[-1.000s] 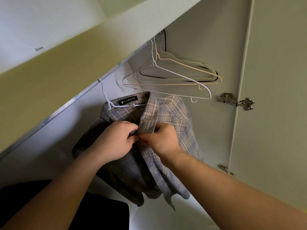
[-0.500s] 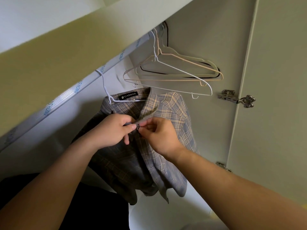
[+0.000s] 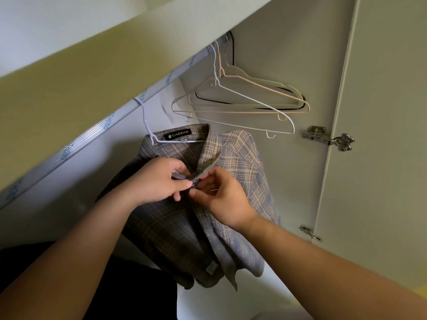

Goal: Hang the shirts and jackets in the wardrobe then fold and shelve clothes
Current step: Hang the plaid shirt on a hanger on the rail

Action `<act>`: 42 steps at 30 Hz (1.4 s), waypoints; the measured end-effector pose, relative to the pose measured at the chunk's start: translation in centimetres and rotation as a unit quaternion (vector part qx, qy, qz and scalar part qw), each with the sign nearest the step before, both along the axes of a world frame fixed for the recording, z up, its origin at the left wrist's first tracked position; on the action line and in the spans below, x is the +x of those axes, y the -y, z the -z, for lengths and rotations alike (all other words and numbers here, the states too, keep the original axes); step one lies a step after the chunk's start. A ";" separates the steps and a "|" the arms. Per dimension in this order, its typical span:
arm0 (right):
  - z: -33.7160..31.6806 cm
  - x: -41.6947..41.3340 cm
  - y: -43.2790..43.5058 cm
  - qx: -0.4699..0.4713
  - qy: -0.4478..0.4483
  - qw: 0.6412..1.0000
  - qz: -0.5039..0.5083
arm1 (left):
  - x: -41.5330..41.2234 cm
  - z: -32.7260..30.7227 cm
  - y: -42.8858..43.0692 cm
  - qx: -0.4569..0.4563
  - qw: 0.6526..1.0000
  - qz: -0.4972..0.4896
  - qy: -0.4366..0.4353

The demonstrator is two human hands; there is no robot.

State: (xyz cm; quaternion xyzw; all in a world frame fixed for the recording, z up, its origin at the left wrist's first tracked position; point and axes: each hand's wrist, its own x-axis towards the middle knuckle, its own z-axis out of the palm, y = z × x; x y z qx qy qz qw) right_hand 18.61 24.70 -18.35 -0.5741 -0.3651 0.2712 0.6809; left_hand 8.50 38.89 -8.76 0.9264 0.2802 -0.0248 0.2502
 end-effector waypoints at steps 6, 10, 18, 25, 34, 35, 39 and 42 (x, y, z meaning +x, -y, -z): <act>-0.7 0.2 1.1 0.006 -0.168 0.985 -0.042 | 0.0 0.0 0.3 0.021 1.000 0.003 0.013; -0.8 0.9 0.4 -0.015 -0.267 0.963 -0.042 | -0.1 0.1 0.5 0.041 0.999 0.018 -0.013; -1.4 1.4 -0.3 -0.026 -0.274 0.961 -0.006 | -0.3 -1.0 0.4 -0.014 0.999 0.023 -0.026; -1.1 1.1 -0.1 -0.073 -0.191 0.979 0.011 | 0.3 -0.8 1.2 0.040 0.997 0.032 -0.051; 1.4 0.0 0.0 -0.218 0.077 0.972 -0.036 | 0.9 -0.3 2.2 -0.009 0.993 -0.012 0.121; 1.5 0.2 -0.1 -0.211 0.082 0.974 -0.029 | 0.9 0.0 2.3 -0.035 0.986 -0.019 0.159; 2.1 1.0 0.1 -0.170 -0.037 0.985 -0.023 | -0.6 2.1 3.0 0.040 0.898 -0.047 0.435; 2.4 1.8 0.4 -0.132 -0.125 0.983 -0.017 | -2.7 6.0 4.4 0.139 0.799 -0.169 0.561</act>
